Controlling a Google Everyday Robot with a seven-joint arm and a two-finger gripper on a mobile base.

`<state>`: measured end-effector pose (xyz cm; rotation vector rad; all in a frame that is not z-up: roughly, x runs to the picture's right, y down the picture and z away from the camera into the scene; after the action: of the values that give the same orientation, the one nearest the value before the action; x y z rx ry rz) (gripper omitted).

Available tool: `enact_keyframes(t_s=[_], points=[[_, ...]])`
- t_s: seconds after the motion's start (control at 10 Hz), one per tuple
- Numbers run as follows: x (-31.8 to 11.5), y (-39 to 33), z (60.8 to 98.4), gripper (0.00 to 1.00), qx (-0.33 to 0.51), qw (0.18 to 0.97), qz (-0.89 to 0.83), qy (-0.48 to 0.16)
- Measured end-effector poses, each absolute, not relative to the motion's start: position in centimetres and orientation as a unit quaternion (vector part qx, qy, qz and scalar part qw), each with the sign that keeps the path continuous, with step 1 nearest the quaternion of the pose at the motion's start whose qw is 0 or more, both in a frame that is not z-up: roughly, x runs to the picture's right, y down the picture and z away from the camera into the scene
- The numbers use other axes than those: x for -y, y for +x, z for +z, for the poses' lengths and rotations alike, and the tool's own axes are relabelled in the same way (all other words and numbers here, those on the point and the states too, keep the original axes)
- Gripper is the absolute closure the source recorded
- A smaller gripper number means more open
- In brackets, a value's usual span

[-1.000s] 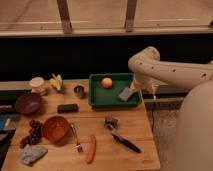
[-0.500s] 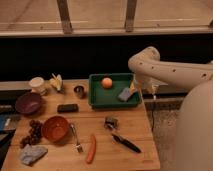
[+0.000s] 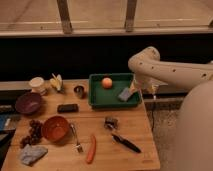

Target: Place apple in red bowl

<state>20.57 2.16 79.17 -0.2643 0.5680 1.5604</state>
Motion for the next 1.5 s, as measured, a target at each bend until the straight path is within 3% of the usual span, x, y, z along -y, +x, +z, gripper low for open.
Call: enact_keyframes(t_s=[0.3,0.7,1.5], points=[[-2.0,21.0,79.2,0.31,-0.237,0.665,0.697,-0.123],[-0.1,20.7,79.8,0.31,-0.162,0.672,0.698,-0.187],[5.7,9.9,85.9,0.31,-0.135,0.769,0.589,-0.209]])
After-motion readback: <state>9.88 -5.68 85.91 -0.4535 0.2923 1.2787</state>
